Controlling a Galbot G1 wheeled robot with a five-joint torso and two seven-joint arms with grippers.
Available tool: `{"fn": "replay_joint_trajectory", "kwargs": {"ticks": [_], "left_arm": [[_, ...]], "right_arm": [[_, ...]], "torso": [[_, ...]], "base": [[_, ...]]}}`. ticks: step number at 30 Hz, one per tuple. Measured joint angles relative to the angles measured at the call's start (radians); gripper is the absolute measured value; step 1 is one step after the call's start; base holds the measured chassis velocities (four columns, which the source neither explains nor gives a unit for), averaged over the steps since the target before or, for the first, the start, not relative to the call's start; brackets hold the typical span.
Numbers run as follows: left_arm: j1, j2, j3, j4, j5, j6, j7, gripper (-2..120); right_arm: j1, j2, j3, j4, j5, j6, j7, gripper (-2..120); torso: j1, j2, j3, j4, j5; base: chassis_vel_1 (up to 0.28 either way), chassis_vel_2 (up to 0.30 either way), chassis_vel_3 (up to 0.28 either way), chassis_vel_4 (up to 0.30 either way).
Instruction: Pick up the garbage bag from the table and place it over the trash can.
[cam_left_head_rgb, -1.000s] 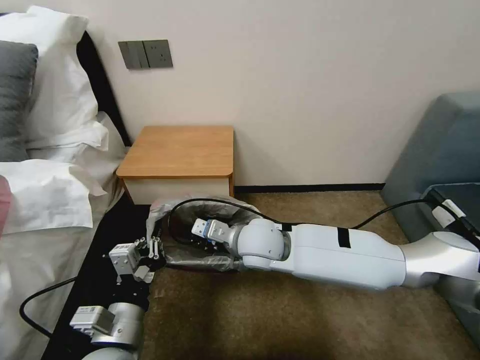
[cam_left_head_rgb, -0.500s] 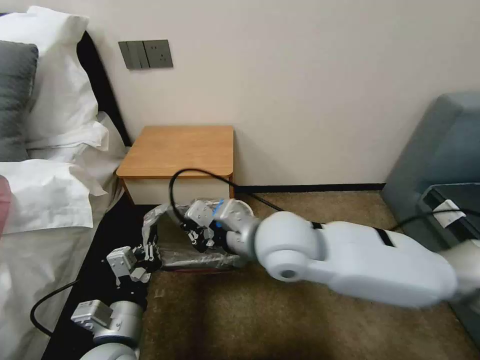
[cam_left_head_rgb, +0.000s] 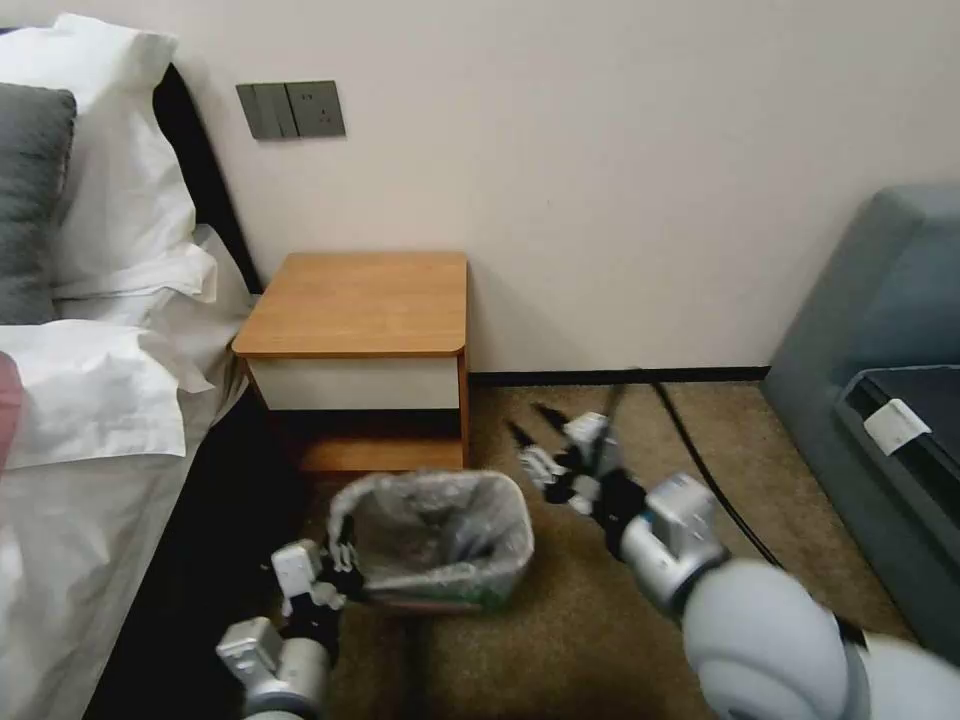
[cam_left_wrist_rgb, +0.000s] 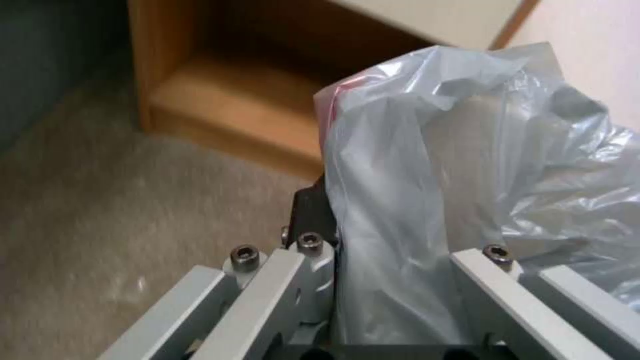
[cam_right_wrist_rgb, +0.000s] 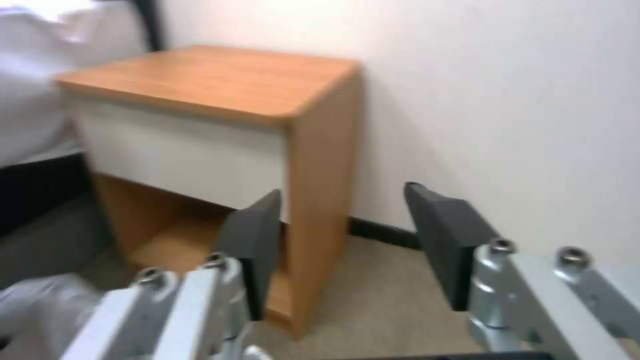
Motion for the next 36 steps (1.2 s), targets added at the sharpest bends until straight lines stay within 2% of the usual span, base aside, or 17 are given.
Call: {"fn": "replay_joint_trajectory", "kwargs": {"ticks": [3, 4, 5, 8, 9, 11, 12, 16, 18, 19, 26, 27, 31, 32, 35, 36], "left_arm": [[-0.001, -0.002, 0.014, 0.018, 0.002, 0.005, -0.002, 8], [-0.001, -0.002, 0.014, 0.018, 0.002, 0.005, -0.002, 8], [-0.005, -0.003, 0.021, 0.029, 0.002, 0.011, -0.003, 8], [-0.009, -0.007, 0.027, 0.042, 0.002, 0.015, -0.006, 8], [-0.013, -0.006, 0.030, 0.050, 0.001, 0.017, -0.006, 8], [-0.017, -0.004, 0.032, 0.055, 0.000, 0.019, -0.007, 8], [-0.033, 0.005, 0.037, 0.069, -0.004, 0.028, -0.009, 8], [-0.041, 0.010, 0.042, 0.080, -0.004, 0.039, -0.012, 8], [-0.044, 0.009, 0.048, 0.092, 0.001, 0.042, -0.018, 16], [-0.044, 0.009, 0.048, 0.092, 0.001, 0.042, -0.018, 16], [-0.050, 0.001, 0.049, 0.114, 0.063, 0.033, -0.026, 46], [-0.050, 0.001, 0.049, 0.114, 0.063, 0.033, -0.026, 46], [-0.045, -0.002, 0.041, 0.113, 0.102, 0.024, -0.026, 62], [-0.045, -0.002, 0.041, 0.113, 0.102, 0.024, -0.026, 62], [-0.033, -0.002, 0.033, 0.099, 0.144, 0.008, -0.026, 79], [-0.033, -0.002, 0.033, 0.099, 0.144, 0.008, -0.026, 79]], "right_arm": [[-0.101, 0.081, 0.066, -0.009, -0.095, 0.040, -0.017, 67], [-0.101, 0.081, 0.066, -0.009, -0.095, 0.040, -0.017, 67], [-0.134, 0.124, 0.086, -0.018, -0.151, 0.062, -0.030, 74], [-0.153, 0.163, 0.093, -0.028, -0.182, 0.075, -0.037, 80], [-0.165, 0.188, 0.097, -0.030, -0.191, 0.077, -0.038, 89], [-0.176, 0.203, 0.104, -0.030, -0.198, 0.079, -0.039, 90], [-0.211, 0.235, 0.132, -0.030, -0.221, 0.091, -0.043, 99], [-0.227, 0.246, 0.148, -0.035, -0.230, 0.107, -0.044, 100], [-0.224, 0.247, 0.157, -0.041, -0.231, 0.115, -0.044, 100], [-0.224, 0.247, 0.157, -0.041, -0.231, 0.115, -0.044, 100], [-0.197, 0.248, 0.150, -0.051, -0.224, 0.116, -0.046, 100], [-0.197, 0.248, 0.150, -0.051, -0.224, 0.116, -0.046, 100], [-0.199, 0.244, 0.147, -0.052, -0.218, 0.120, -0.047, 100], [-0.199, 0.244, 0.147, -0.052, -0.218, 0.120, -0.047, 100], [-0.199, 0.244, 0.146, -0.057, -0.207, 0.125, -0.047, 100], [-0.199, 0.244, 0.146, -0.057, -0.207, 0.125, -0.047, 100]], "torso": [[0.000, 0.000, 0.000, 0.0005, 0.0002], [0.000, 0.000, 0.000, 0.0005, 0.0002], [0.000, 0.000, 0.000, 0.0005, 0.0000], [0.000, 0.000, 0.000, 0.0006, 0.0001], [0.000, 0.000, 0.000, 0.0007, 0.0001], [0.000, 0.000, 0.000, 0.0008, 0.0000], [0.000, 0.000, 0.000, 0.0004, 0.0000], [0.000, 0.000, 0.000, 0.0003, 0.0000], [0.000, 0.000, 0.000, 0.0004, 0.0000], [0.000, 0.000, 0.000, 0.0004, 0.0000], [0.000, 0.000, 0.000, 0.0005, 0.0002], [0.000, 0.000, 0.000, 0.0005, 0.0002], [0.000, 0.000, 0.000, 0.0004, -0.0001], [0.000, 0.000, 0.000, 0.0004, -0.0001], [0.000, 0.000, 0.000, 0.0004, 0.0000], [0.000, 0.000, 0.000, 0.0004, 0.0000]], "base": [[0.000, 0.000, 0.000, 0.000], [0.000, 0.000, 0.000, 0.000], [0.000, 0.000, 0.000, 0.000], [0.000, 0.000, 0.000, 0.000], [0.000, 0.000, 0.000, 0.000], [0.000, 0.000, 0.000, 0.000], [0.000, 0.000, 0.000, 0.000], [0.000, 0.000, 0.000, 0.000], [0.000, 0.000, 0.000, 0.000], [0.000, 0.000, 0.000, 0.000], [0.000, 0.000, 0.000, 0.000], [0.000, 0.000, 0.000, 0.000], [0.000, 0.000, 0.000, 0.000], [0.000, 0.000, 0.000, 0.000], [0.000, 0.000, 0.000, 0.000], [0.000, 0.000, 0.000, 0.000]]}}
